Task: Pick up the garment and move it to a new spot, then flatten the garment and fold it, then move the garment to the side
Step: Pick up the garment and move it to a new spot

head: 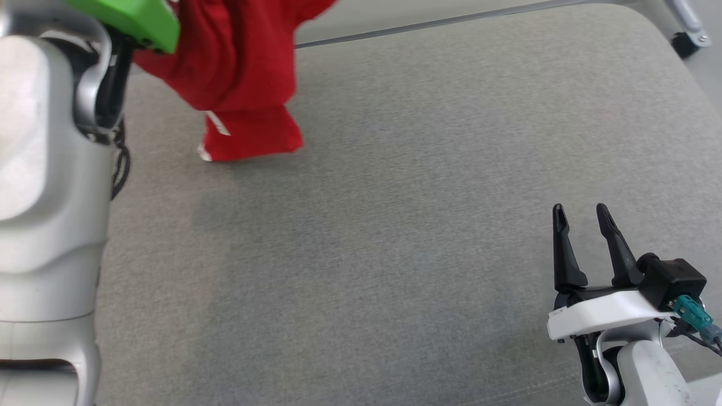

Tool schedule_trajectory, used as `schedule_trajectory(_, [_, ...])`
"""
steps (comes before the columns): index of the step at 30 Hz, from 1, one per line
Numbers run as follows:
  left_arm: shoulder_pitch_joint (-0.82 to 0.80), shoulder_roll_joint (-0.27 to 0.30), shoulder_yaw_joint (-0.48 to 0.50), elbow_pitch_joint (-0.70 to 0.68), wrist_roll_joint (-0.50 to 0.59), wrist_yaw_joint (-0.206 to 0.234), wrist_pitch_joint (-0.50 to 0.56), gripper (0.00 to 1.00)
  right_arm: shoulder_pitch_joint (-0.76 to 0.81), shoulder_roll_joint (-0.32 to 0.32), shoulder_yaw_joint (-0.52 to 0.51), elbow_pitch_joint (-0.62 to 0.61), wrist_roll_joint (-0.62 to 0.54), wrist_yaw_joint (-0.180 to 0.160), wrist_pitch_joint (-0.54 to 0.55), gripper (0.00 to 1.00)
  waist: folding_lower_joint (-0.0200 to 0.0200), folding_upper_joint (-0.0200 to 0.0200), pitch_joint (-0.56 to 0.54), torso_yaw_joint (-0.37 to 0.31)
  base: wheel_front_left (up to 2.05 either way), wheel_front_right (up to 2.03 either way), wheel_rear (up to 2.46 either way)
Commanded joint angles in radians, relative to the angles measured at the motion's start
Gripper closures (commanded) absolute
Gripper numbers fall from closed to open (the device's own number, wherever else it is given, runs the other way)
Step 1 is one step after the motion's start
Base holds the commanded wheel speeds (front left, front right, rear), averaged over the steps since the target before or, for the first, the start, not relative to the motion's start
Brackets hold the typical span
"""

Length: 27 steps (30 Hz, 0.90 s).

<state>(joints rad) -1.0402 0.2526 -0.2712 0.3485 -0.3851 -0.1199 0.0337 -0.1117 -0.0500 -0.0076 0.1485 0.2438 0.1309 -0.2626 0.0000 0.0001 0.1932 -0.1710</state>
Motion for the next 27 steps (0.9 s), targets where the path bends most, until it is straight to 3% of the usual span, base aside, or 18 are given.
schedule_trajectory(1, [-0.016,-0.012,-0.009,-0.013,-0.007,0.004,0.003,1.0,0.005,-0.001,0.002,0.002,0.006,0.0,-0.003,0.0,0.0,-0.0001,-0.016,-0.054,0.0,0.0,0.0])
schedule_trajectory(12, [0.16,-0.129,-0.081,0.025,-0.042,0.026,-0.047,1.0,0.013,-0.001,0.003,0.001,0.025,0.0,-0.003,0.0,0.0,-0.0001,-0.01,-0.13,0.0,0.0,0.0])
schedule_trajectory(25, [0.498,-0.195,-0.225,0.193,-0.085,0.052,-0.15,1.0,0.011,-0.001,0.009,0.009,0.024,0.0,-0.003,0.0,0.0,-0.0001,-0.016,-0.097,0.0,0.0,0.0])
schedule_trajectory(27, [0.509,-0.198,-0.261,0.209,-0.071,0.053,-0.169,0.1,0.012,-0.001,0.009,0.012,0.024,0.0,-0.003,0.0,0.0,-0.0001,-0.019,-0.088,0.0,0.0,0.0])
